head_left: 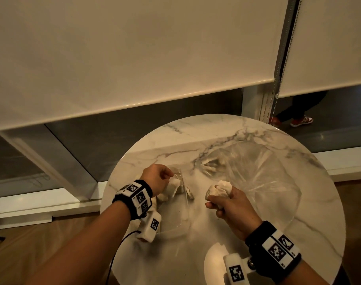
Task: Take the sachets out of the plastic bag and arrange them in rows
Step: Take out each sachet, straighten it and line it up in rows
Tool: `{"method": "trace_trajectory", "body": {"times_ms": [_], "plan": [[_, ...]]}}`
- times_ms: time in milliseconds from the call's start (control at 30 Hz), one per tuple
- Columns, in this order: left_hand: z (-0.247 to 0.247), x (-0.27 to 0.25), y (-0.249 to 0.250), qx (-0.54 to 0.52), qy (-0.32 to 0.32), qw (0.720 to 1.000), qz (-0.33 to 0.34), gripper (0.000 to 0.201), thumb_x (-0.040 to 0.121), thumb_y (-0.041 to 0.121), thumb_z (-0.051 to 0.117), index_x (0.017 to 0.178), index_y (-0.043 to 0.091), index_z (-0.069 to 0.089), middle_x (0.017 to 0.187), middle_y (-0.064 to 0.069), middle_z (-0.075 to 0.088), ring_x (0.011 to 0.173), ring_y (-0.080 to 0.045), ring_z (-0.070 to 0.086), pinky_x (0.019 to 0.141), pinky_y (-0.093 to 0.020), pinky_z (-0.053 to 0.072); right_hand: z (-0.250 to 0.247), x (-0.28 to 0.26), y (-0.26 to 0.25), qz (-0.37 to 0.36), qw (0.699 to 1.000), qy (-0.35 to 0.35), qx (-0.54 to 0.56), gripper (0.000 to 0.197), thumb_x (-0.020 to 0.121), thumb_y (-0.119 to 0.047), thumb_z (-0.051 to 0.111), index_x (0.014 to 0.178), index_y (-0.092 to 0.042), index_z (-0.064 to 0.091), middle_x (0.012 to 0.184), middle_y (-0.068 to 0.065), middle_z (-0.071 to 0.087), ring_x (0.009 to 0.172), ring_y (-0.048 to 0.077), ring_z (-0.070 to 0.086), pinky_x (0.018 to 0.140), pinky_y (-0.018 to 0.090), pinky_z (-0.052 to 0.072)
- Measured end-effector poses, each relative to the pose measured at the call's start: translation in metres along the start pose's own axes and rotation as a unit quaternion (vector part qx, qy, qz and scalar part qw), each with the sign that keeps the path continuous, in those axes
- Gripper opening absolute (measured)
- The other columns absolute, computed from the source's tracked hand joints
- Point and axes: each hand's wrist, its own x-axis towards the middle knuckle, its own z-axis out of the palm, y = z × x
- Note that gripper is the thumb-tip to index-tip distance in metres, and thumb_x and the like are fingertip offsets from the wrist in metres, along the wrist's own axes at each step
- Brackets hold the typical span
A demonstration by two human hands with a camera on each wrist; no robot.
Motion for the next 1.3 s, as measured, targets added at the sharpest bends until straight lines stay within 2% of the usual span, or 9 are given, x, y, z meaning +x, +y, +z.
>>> {"method": "trace_trajectory", "body": {"times_ms": [233,333,467,633,733,867,967,1133,1300], "plan": [[0.022,0.009,-0.013,-0.077,0.02,0.995,-0.058,0.04,0.079,-0.011,0.055,0.076,0.025,0.073,0.078,0.001,0.065,0.073,-0.02,0.062,0.076,-0.04,0.059,0.001,0.0,0.002,-0.001,1.0,0.003,-0.004,0.018,0.089,0.001,0.065,0.106,-0.004,0.064,0.089,0.01,0.07,0.076,0.02,0.072,0.051,0.022,0.039],[0.026,0.009,-0.011,-0.055,0.012,0.997,-0.06,0.044,0.078,-0.014,0.05,0.079,0.025,0.072,0.079,0.003,0.063,0.074,-0.018,0.062,0.071,-0.034,0.057,0.001,0.0,0.002,-0.001,1.0,0.002,-0.007,0.018,0.09,0.002,0.065,0.107,-0.004,0.064,0.089,0.01,0.07,0.076,0.019,0.072,0.05,0.021,0.039],[0.025,0.009,0.0,-0.011,0.023,0.999,-0.04,0.034,0.083,-0.008,0.055,0.087,0.021,0.072,0.086,0.004,0.066,0.081,-0.014,0.063,0.067,-0.017,0.05,0.002,0.0,0.002,-0.004,1.0,0.005,-0.009,0.019,0.089,0.003,0.065,0.106,-0.004,0.063,0.09,0.01,0.071,0.075,0.02,0.073,0.049,0.021,0.039],[0.022,0.006,0.009,0.053,-0.02,0.998,-0.02,0.034,0.087,-0.003,0.053,0.106,0.017,0.073,0.109,-0.002,0.07,0.103,-0.018,0.064,0.09,-0.027,0.052,0.001,0.001,0.001,-0.005,1.0,0.005,-0.01,0.02,0.089,0.004,0.065,0.107,-0.003,0.063,0.09,0.012,0.07,0.073,0.02,0.072,0.049,0.022,0.039],[0.021,0.005,0.008,0.113,-0.039,0.993,-0.008,0.042,0.085,-0.003,0.053,0.113,0.024,0.069,0.12,0.002,0.065,0.111,-0.019,0.062,0.091,-0.029,0.052,0.0,0.001,0.001,-0.008,1.0,0.007,-0.014,0.02,0.089,0.004,0.065,0.107,-0.004,0.063,0.089,0.011,0.069,0.072,0.02,0.072,0.049,0.022,0.039],[0.018,0.008,0.004,0.18,-0.009,0.984,0.009,0.04,0.081,0.003,0.064,0.113,0.027,0.065,0.123,-0.001,0.06,0.11,-0.022,0.059,0.091,-0.032,0.052,-0.001,0.0,0.002,-0.009,1.0,0.007,-0.015,0.019,0.088,0.005,0.065,0.106,-0.004,0.063,0.087,0.01,0.069,0.072,0.02,0.072,0.049,0.022,0.039],[0.016,0.012,0.005,0.237,-0.032,0.971,0.019,0.043,0.083,0.011,0.068,0.123,0.028,0.061,0.129,-0.001,0.059,0.116,-0.022,0.058,0.098,-0.036,0.05,0.001,-0.001,0.002,-0.009,1.0,0.005,-0.02,0.019,0.089,0.004,0.065,0.105,-0.004,0.063,0.087,0.01,0.069,0.073,0.02,0.072,0.049,0.022,0.039],[0.019,0.02,0.012,0.305,-0.086,0.948,0.031,0.036,0.089,0.021,0.06,0.124,0.025,0.06,0.127,-0.005,0.063,0.112,-0.027,0.061,0.096,-0.038,0.052,0.002,-0.001,0.002,-0.008,1.0,0.005,-0.021,0.021,0.088,0.004,0.065,0.108,-0.004,0.063,0.088,0.011,0.07,0.073,0.02,0.073,0.049,0.022,0.04],[0.024,0.027,0.017,0.312,-0.09,0.946,0.016,0.034,0.091,0.029,0.057,0.124,0.024,0.061,0.128,-0.007,0.061,0.113,-0.029,0.06,0.098,-0.041,0.051,-0.001,-0.001,0.002,-0.011,1.0,0.011,-0.026,0.021,0.088,0.004,0.065,0.107,-0.004,0.063,0.087,0.01,0.071,0.073,0.02,0.073,0.048,0.022,0.04]]}}
